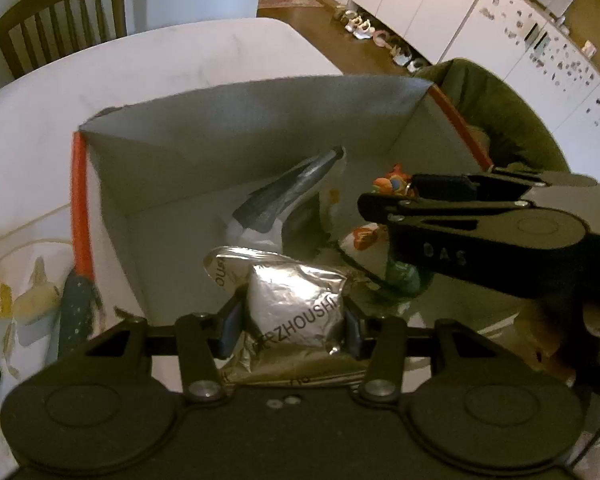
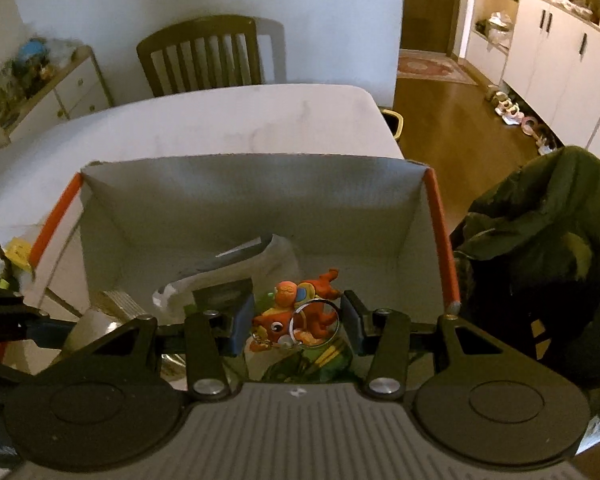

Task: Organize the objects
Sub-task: 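Carry foil bag and keychain into red box and open both tools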

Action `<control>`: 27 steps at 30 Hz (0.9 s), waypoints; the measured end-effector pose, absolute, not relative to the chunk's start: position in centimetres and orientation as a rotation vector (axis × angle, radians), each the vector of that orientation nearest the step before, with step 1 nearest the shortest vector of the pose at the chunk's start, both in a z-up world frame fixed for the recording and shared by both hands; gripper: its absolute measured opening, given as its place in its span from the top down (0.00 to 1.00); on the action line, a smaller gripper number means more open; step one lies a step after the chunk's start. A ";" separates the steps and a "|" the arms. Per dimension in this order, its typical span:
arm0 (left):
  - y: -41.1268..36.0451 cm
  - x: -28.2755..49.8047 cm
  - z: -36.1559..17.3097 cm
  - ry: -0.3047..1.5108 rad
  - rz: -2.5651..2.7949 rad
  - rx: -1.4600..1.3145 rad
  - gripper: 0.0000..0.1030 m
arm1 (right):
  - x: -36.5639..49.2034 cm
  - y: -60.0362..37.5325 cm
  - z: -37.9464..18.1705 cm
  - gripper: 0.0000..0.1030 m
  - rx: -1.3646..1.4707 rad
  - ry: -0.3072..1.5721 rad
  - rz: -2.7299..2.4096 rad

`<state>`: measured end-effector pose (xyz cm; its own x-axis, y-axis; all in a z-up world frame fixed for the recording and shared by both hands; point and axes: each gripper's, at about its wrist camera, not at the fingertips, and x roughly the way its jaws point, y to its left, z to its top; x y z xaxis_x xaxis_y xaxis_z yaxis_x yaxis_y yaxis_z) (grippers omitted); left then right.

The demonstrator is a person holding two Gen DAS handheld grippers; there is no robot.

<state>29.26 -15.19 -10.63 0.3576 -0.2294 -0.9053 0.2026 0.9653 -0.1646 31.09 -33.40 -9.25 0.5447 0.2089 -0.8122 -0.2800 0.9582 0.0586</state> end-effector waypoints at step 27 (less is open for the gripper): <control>-16.2 31.3 -14.3 1.296 -0.224 -0.002 0.45 | 31.0 -34.3 -9.4 0.50 -0.069 0.986 0.352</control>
